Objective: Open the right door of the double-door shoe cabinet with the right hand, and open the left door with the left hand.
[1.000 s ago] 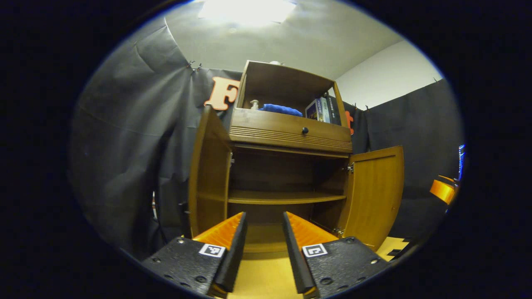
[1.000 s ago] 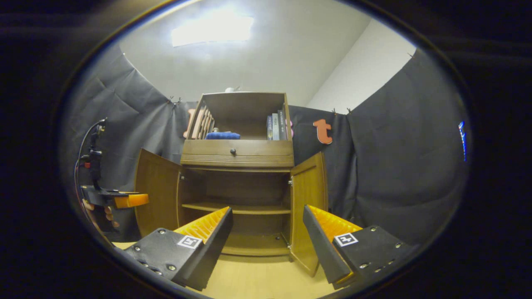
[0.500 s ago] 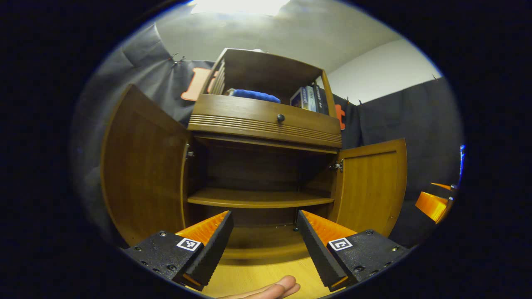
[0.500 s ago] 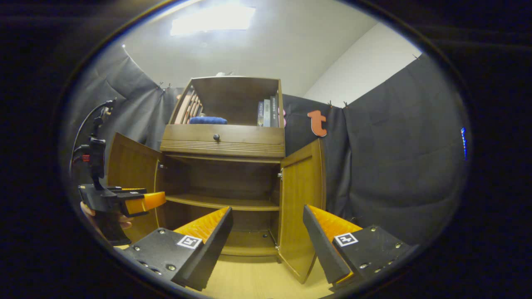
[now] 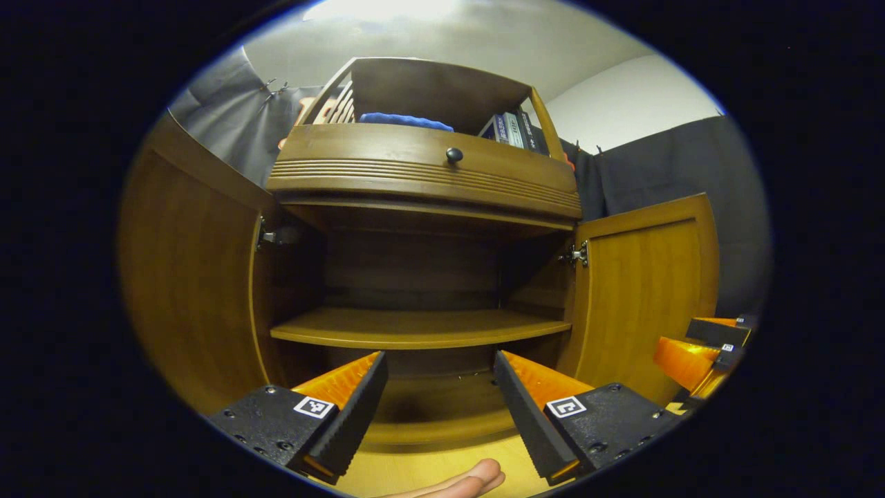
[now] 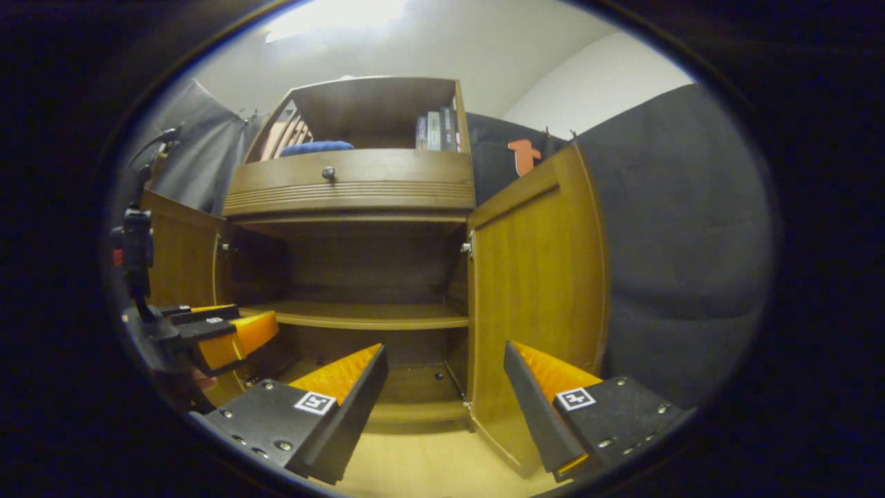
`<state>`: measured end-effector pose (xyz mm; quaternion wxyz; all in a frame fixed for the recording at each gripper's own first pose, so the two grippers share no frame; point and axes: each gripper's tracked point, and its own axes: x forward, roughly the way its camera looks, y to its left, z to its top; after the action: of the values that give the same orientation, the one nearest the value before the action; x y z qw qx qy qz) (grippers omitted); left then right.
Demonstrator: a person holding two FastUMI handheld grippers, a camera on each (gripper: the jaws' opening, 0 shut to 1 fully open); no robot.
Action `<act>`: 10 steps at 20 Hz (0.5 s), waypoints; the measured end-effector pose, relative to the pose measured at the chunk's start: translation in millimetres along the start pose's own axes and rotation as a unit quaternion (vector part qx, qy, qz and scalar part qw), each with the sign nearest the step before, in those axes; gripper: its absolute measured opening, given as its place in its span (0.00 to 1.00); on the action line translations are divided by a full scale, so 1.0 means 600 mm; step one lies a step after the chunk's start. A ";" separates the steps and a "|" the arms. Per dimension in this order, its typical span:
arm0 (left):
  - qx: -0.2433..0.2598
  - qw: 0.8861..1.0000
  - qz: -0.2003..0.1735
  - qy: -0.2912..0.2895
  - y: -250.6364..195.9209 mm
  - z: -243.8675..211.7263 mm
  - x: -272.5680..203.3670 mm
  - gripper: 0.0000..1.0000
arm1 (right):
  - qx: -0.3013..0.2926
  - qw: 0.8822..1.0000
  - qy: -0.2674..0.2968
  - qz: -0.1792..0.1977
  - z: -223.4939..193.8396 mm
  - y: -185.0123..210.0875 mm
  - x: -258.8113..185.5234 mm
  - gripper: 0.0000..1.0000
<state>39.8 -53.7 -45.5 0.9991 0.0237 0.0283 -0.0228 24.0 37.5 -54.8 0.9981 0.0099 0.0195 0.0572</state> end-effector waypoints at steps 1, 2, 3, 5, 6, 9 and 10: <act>0.007 1.000 0.007 0.009 0.008 -0.011 0.007 0.93 | 0.004 1.000 0.003 0.005 -0.003 0.011 0.009 1.00; 0.014 1.000 0.013 0.020 0.013 -0.019 0.010 0.93 | 0.007 1.000 0.001 0.012 -0.004 0.021 0.013 0.97; 0.017 0.999 0.020 0.020 0.022 -0.018 0.008 0.93 | 0.012 1.000 -0.005 0.021 -0.003 0.033 0.014 0.97; 0.013 1.000 0.025 0.002 0.025 0.004 0.010 0.94 | 0.027 0.999 -0.014 0.034 -0.003 0.055 0.023 1.00; 0.013 1.000 0.024 -0.001 0.024 0.008 0.006 0.96 | 0.038 0.999 -0.010 0.033 -0.010 0.058 0.025 0.97; 0.011 1.000 0.015 -0.007 0.018 0.015 -0.003 0.93 | 0.066 0.997 -0.019 0.026 -0.008 0.069 0.015 0.96; 0.008 1.000 0.019 -0.006 0.022 0.017 -0.008 0.94 | 0.062 0.997 -0.017 0.031 -0.009 0.079 0.015 1.00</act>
<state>36.4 -40.7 -34.4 0.9992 0.0319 0.0219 -0.0038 27.2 85.9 -59.7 0.9935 0.0738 0.0052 0.0866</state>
